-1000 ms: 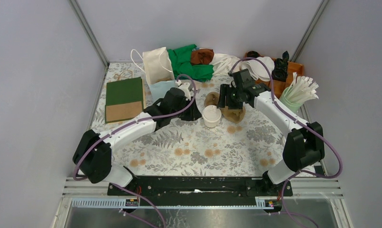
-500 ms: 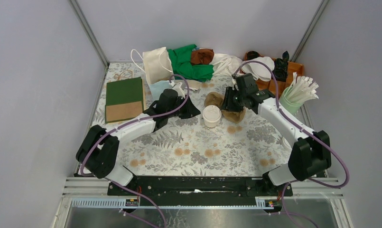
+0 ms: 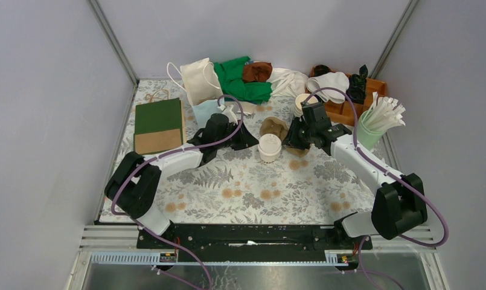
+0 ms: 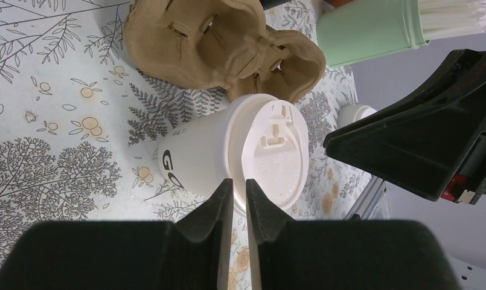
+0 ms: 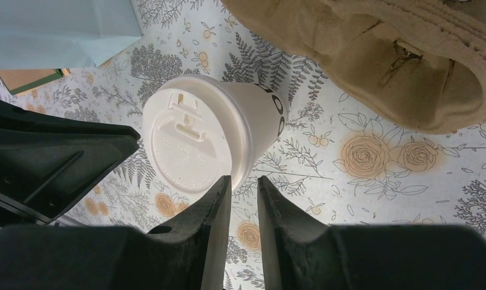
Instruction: Pack the takeout coffee
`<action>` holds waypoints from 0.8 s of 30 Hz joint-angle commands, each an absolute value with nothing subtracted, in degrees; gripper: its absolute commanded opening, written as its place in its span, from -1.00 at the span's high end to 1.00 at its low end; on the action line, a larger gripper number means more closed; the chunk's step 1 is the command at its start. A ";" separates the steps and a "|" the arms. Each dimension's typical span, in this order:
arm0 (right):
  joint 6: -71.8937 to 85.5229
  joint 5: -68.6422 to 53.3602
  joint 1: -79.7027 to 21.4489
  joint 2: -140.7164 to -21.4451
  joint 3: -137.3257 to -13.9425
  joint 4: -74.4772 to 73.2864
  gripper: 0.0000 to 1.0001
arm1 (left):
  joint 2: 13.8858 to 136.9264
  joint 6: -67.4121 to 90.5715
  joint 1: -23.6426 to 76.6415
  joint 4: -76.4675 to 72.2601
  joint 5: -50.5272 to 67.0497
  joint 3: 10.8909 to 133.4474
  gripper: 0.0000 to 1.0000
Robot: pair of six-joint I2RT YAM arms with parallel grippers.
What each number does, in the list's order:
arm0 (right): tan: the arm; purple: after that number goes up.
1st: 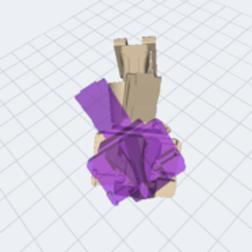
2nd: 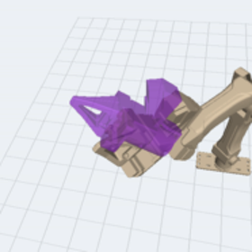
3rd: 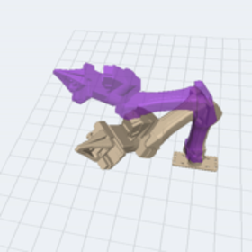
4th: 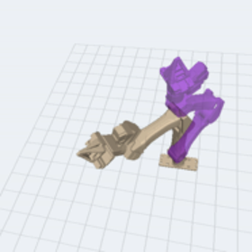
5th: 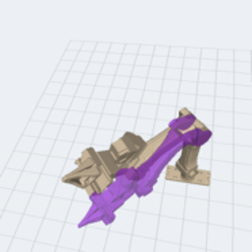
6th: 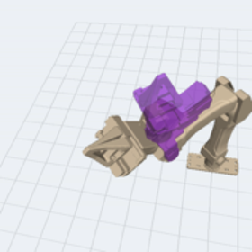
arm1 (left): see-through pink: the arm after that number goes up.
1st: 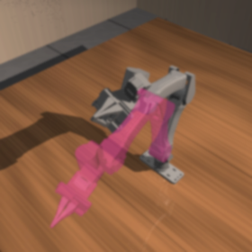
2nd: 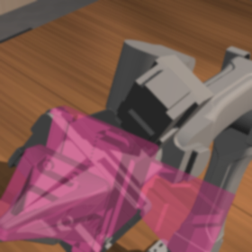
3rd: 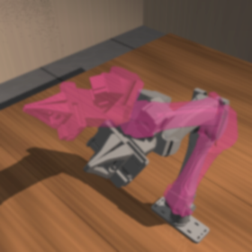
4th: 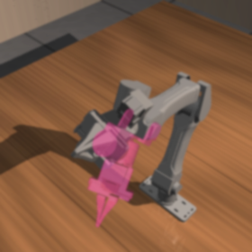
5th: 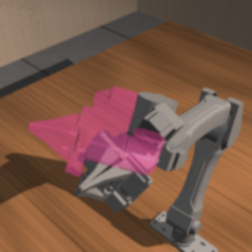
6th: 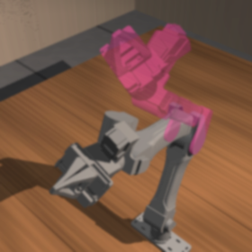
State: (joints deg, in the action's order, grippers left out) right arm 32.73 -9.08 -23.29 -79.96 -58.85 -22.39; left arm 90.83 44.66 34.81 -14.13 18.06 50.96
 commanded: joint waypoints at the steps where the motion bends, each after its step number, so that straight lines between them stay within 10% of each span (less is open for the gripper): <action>1: 33.58 -9.42 -23.38 -80.80 -59.32 -20.05 0.41 | 91.72 45.09 34.37 -18.37 19.17 50.75 0.65; 24: 32.99 -8.90 -23.35 -83.71 -58.70 -20.72 0.51 | 95.16 43.82 34.44 -16.38 19.03 51.42 0.69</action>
